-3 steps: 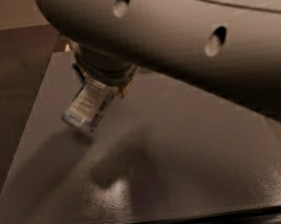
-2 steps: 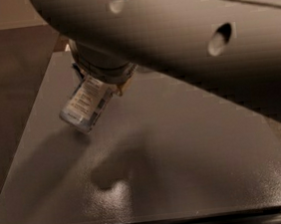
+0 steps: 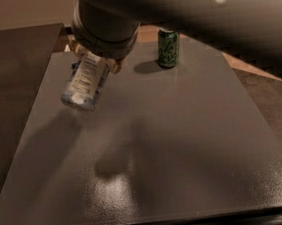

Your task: Place blue plastic bottle upright

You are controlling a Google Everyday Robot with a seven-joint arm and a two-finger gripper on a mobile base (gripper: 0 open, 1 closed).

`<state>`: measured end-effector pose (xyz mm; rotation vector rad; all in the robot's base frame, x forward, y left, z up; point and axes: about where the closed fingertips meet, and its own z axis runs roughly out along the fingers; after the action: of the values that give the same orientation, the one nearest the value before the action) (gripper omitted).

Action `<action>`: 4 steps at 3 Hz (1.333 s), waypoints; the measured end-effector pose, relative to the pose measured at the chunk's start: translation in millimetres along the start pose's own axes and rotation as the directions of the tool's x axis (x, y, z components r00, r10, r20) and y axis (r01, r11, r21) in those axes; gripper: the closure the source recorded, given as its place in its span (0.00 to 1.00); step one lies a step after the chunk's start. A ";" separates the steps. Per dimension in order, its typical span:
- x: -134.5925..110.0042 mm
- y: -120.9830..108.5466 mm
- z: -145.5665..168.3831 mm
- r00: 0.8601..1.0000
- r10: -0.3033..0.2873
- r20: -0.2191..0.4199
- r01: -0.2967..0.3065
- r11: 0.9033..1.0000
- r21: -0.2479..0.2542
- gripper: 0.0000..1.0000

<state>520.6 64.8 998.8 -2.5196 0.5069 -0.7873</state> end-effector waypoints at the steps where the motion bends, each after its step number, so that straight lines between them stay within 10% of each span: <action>1: 17.7 -8.9 11.8 0.996 -0.078 0.050 0.074 0.994 0.077 1.00; 2: 19.2 -13.7 15.5 0.984 -0.165 0.061 0.152 0.973 0.171 1.00; 4: 18.9 -19.0 21.1 0.959 -0.277 -0.067 0.282 0.885 0.371 1.00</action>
Offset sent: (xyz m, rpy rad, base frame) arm 0.0335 0.0120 -0.0002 -0.0974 -0.2694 0.6003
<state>551.8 78.3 1001.4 -2.2467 -0.0165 -0.9069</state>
